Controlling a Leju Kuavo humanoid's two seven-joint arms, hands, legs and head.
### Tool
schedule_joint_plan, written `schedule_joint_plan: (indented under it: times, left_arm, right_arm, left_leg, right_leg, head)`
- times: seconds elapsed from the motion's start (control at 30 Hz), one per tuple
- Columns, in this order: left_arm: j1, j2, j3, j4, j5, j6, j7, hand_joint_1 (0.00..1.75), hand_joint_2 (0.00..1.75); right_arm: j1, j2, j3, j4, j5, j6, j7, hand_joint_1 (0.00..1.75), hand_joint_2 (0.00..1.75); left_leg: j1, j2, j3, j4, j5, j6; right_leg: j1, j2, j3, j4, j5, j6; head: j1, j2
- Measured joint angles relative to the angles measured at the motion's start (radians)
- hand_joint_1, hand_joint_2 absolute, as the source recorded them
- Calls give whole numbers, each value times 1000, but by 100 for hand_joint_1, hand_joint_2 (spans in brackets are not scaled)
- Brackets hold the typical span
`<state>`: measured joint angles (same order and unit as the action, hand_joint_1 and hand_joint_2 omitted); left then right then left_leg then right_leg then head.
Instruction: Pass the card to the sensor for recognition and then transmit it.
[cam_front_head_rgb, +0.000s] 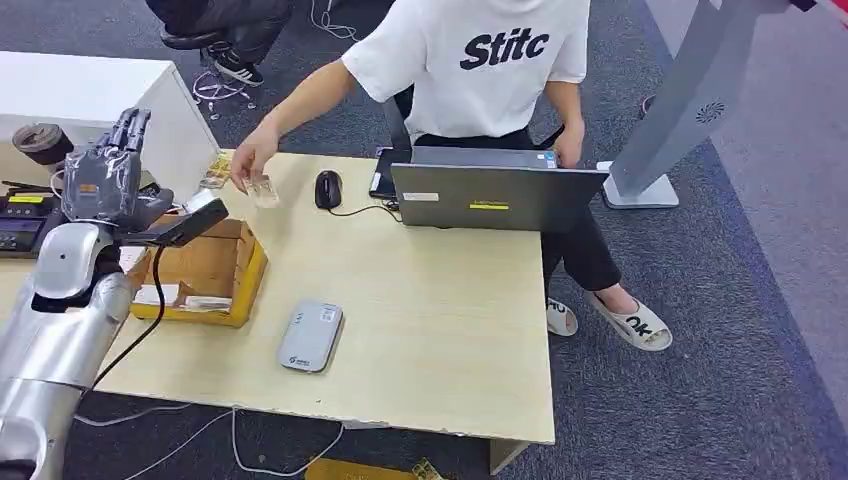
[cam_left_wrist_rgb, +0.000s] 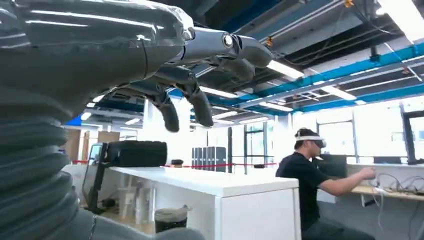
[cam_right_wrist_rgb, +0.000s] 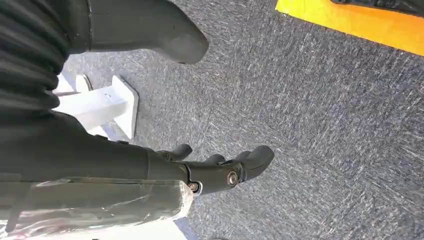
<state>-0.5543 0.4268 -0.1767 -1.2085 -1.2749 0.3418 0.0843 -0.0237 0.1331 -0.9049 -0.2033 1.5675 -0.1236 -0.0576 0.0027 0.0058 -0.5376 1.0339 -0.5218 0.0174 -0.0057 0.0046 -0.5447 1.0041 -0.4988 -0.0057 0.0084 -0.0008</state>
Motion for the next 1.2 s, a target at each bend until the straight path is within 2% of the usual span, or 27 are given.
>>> schedule_joint_plan:
  times: [0.3, 0.4, 0.5, 0.6, 0.7, 0.9, 1.0, 1.2]
  left_arm:
    - [110, 0, 84, -86, 26, 29, -55, 0, 175]
    - [161, 1, 102, -145, 42, -18, -78, 0, 175]
    - [252, 5, 121, -251, 37, -66, -82, 0, 175]
    - [355, 11, 137, -360, -1, -114, -61, 0, 175]
    - [499, 16, 166, -511, -168, -106, 3, 0, 175]
    - [722, -12, 189, -715, -261, -146, 36, 0, 175]
    - [762, -27, 190, -763, -284, -159, 45, 0, 175]
    - [792, -41, 190, -804, -295, -243, 107, 0, 175]
  right_arm:
    - [0, 0, 0, 0, -5, 0, 0, 0, 175]
    - [0, 0, 0, 0, -17, 0, 2, 0, 175]
    - [4, 0, -3, 0, -31, -2, 2, 0, 175]
    - [7, 1, -11, 0, -53, -5, 11, 0, 175]
    - [10, 9, -29, 0, -64, -6, 26, 0, 175]
    - [11, 27, -62, -3, -85, -6, 33, 0, 175]
    - [11, 33, -72, -5, -91, -6, 33, 0, 175]
    - [6, 42, -83, -14, -78, -5, 32, 0, 175]
  left_leg:
    - [0, 0, 0, 0, 0, 0]
    - [0, 0, 0, 0, 0, 0]
    - [0, 1, -1, 0, 0, 0]
    - [0, 1, -1, 0, -1, 0]
    - [0, 3, -1, -1, -2, 0]
    - [0, 1, -2, -1, -2, 0]
    - [0, 0, -2, -1, -2, 0]
    - [0, 0, -1, 0, -1, 0]
  right_leg:
    - [0, 0, 0, 0, 0, 0]
    - [0, 0, 0, 0, 0, 0]
    - [0, 1, -1, 0, 0, 0]
    - [0, 1, -1, 0, -1, 0]
    - [0, 4, -2, 0, -1, 0]
    - [0, 2, -2, -1, -2, 0]
    - [0, 0, -1, -1, -2, 0]
    - [0, 0, -1, -1, -2, 0]
  head:
    - [0, 0]
    - [0, 0]
    - [0, 0]
    - [0, 0]
    - [0, 0]
    - [0, 0]
    - [0, 0]
    - [0, 0]
